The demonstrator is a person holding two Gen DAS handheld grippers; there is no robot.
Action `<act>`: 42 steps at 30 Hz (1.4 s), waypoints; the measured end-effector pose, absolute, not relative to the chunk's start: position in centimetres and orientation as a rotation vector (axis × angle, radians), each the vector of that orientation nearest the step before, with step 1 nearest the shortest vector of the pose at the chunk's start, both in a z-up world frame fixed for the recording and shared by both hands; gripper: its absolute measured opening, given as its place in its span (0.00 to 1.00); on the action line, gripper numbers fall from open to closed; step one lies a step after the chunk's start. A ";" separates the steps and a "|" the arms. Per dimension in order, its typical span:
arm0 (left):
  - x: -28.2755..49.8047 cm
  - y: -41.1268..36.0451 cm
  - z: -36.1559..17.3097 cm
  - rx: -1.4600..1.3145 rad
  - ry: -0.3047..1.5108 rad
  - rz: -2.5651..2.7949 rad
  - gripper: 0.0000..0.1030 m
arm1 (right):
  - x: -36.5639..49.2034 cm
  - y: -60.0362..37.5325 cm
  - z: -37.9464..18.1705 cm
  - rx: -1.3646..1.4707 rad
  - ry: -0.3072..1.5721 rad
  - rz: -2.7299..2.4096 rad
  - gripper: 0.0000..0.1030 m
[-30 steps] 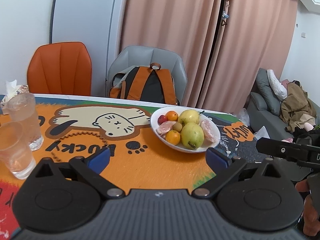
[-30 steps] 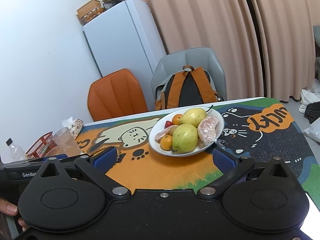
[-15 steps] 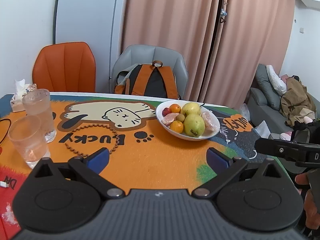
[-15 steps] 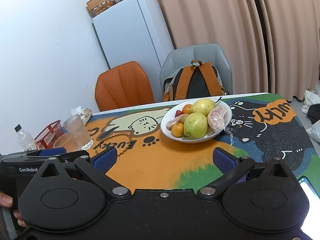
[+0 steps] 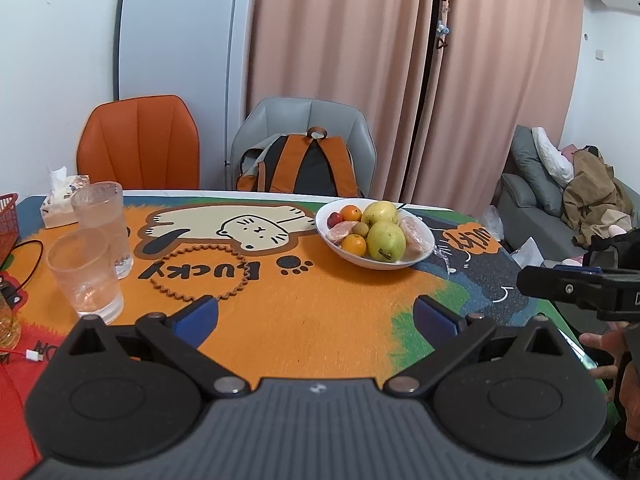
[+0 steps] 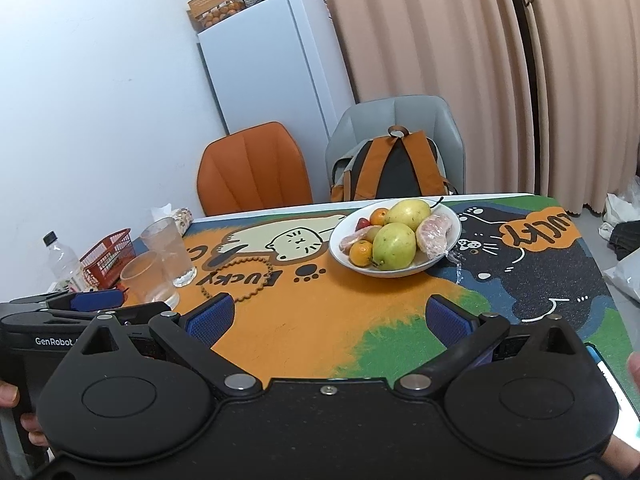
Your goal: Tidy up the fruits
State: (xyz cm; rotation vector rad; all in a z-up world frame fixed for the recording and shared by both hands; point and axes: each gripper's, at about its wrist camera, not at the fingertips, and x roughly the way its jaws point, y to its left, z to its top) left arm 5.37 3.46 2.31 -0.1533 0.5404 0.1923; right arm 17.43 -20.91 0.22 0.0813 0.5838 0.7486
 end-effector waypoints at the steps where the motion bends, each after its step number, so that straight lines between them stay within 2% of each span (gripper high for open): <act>1: 5.2 3.4 2.3 -0.152 0.541 0.192 1.00 | 17.3 -20.9 0.3 0.079 0.584 0.751 1.00; 42: 5.0 3.3 2.5 -0.130 0.555 0.194 1.00 | 16.9 -20.0 0.7 0.039 0.598 0.768 1.00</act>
